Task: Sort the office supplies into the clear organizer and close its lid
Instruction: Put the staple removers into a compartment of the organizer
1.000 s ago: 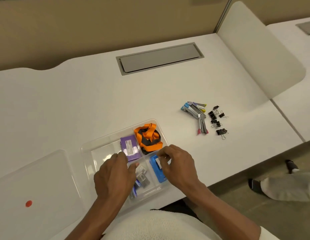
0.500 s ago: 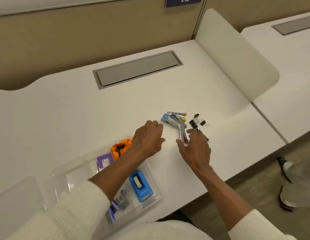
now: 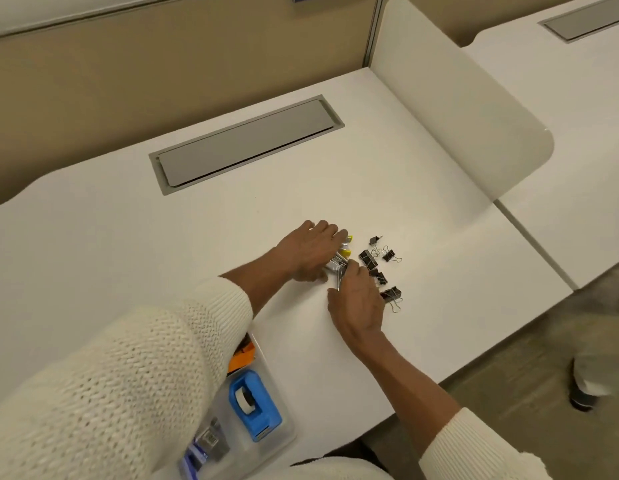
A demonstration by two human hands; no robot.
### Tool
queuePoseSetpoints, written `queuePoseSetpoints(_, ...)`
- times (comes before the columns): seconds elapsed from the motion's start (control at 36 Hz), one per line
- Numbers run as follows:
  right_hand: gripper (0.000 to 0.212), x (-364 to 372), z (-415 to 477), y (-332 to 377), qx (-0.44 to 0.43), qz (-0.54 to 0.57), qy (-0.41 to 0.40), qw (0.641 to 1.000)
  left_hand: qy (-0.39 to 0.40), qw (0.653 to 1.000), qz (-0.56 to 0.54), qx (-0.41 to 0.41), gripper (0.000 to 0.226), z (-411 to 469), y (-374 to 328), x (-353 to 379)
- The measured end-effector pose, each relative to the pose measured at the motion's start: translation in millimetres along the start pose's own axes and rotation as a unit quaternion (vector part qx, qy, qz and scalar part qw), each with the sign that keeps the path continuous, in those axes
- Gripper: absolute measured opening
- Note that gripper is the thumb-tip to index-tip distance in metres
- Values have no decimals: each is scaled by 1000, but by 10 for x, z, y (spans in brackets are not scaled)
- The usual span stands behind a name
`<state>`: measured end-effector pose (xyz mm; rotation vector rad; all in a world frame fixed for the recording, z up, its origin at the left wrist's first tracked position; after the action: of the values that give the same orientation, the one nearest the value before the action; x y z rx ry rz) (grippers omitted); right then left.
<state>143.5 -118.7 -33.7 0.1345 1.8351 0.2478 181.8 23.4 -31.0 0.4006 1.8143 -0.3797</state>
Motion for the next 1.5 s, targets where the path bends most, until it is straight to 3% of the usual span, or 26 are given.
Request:
queuePoseSetpoints(0.08,43,-11,-31,-114,13,26,17,999,-34,999,26,15,93,44,-17,104)
queuePoseSetpoints(0.19,59,-20,-150,-324,27,70,22,997,-53,996,72,27,74,34,25,205)
queuePoseSetpoints(0.33,65,23,-270,-562,54,109,45,992,-66,996,51,32,58,13,-38,221)
queuePoseSetpoints(0.5,62,51,-319,-666,69,168,44,982,-26,999,-28,-34,50,-63,-164,195)
queuePoseSetpoints(0.78,58,49,-317,-584,66,222,70,970,-43,978,-136,-153,39,-273,-288,242)
queuePoseSetpoints(0.89,54,34,-342,-561,62,223,73,970,-61,942,-247,-219,45,-357,-264,259)
queuePoseSetpoints(0.97,54,27,-387,-537,53,217,74,972,-86,909,-324,-250,35,-445,-219,186)
queuePoseSetpoints(1.14,51,-13,-493,-417,39,209,81,974,-199,823,-448,-287,35,-735,-127,-61)
queuePoseSetpoints(1.33,47,-82,-664,-130,-8,207,101,973,-303,733,-514,-325,35,-1603,-259,-228)
queuePoseSetpoints(1.5,47,-174,-880,208,-62,203,132,968,-358,655,-508,-430,32,-2729,-554,11)
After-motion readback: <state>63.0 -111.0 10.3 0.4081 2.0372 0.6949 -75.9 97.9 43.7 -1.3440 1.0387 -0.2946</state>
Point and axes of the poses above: each hand's wrist, its own z-axis towards the middle knuckle, its own x-axis out of the palm, y = z × x, the point moved 3 cm from there along z, towards the middle knuckle, and after that the axes turned 12 degrees about x, right-handed, at the moved point
